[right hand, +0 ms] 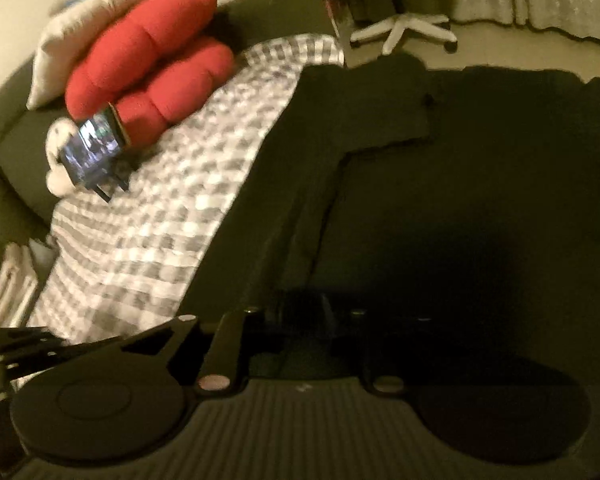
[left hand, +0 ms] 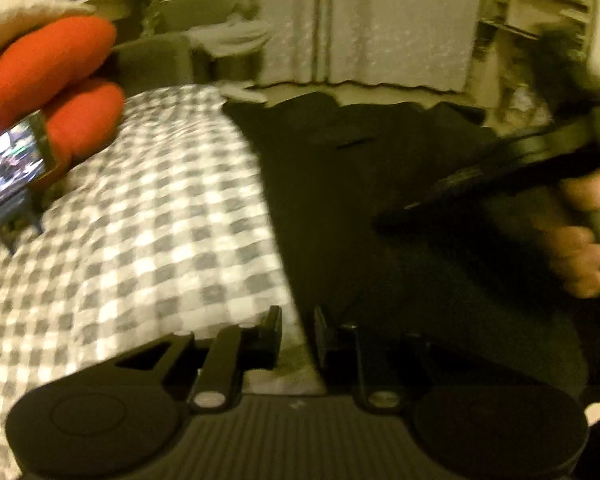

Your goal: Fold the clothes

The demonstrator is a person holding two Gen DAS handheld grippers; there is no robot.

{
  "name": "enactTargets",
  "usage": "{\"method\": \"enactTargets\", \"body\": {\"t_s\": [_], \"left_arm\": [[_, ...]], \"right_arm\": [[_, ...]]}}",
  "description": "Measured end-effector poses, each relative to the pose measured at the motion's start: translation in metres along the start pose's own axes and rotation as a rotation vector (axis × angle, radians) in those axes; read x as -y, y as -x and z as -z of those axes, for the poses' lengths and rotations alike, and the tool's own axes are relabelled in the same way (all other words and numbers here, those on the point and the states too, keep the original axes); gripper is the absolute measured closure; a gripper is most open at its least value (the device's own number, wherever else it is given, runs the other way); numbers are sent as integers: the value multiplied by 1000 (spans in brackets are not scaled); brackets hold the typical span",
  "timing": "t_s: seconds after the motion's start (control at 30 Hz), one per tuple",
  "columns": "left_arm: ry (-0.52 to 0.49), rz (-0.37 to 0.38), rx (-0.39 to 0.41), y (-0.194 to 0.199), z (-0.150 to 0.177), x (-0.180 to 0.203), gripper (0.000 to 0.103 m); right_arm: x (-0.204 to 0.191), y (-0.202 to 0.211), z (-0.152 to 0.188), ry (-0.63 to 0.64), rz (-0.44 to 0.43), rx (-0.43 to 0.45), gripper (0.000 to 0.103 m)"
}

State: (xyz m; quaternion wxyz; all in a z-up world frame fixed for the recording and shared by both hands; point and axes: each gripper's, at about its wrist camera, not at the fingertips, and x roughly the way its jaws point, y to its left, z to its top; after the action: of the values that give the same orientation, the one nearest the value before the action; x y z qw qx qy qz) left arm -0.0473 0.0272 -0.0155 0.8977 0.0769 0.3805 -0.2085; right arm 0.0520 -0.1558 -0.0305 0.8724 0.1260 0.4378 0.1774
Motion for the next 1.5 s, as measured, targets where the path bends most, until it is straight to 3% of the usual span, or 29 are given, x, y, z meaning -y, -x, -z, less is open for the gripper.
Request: {"method": "enactTargets", "body": {"t_s": [0.07, 0.1, 0.13, 0.3, 0.33, 0.37, 0.57, 0.87, 0.93, 0.97, 1.17, 1.37, 1.47, 1.5], "left_arm": [[-31, 35, -9, -3, 2, 8, 85], [-56, 48, -17, -6, 3, 13, 85], [-81, 61, -26, -8, 5, 18, 85], [-195, 61, -66, -14, 12, 33, 85], [-178, 71, -73, -14, 11, 30, 85], [-155, 84, -80, -14, 9, 26, 85], [-88, 69, -74, -10, 4, 6, 84], [-75, 77, -64, -12, 1, 6, 84], [-82, 83, -60, -11, 1, 7, 84], [-90, 86, -64, -11, 1, 9, 84], [-121, 66, -94, -17, 5, 12, 84], [-104, 48, -97, -14, 5, 6, 84], [-86, 46, -99, -13, 4, 1, 84], [-75, 47, -95, -12, 3, -1, 84]], "right_arm": [[-6, -7, 0, 35, 10, -2, 80], [-11, -8, 0, 59, 19, 2, 98], [-11, -8, 0, 66, 28, 4, 101], [-13, -9, 1, 97, 73, 14, 102], [-13, -9, 1, 103, 82, 16, 102], [-14, -9, 2, 110, 91, 18, 101], [-16, 10, 12, 73, 107, 27, 74], [-39, 60, 104, -68, 14, 41, 73], [-44, 68, 126, -83, 4, 50, 82], [-47, 71, 131, -88, 16, 54, 101], [-66, 83, 151, -87, 80, 96, 100], [-70, 74, 138, -3, 83, 62, 85], [-65, 84, 115, 59, 96, 87, 61], [-60, 87, 105, 65, 103, 94, 60]]}}
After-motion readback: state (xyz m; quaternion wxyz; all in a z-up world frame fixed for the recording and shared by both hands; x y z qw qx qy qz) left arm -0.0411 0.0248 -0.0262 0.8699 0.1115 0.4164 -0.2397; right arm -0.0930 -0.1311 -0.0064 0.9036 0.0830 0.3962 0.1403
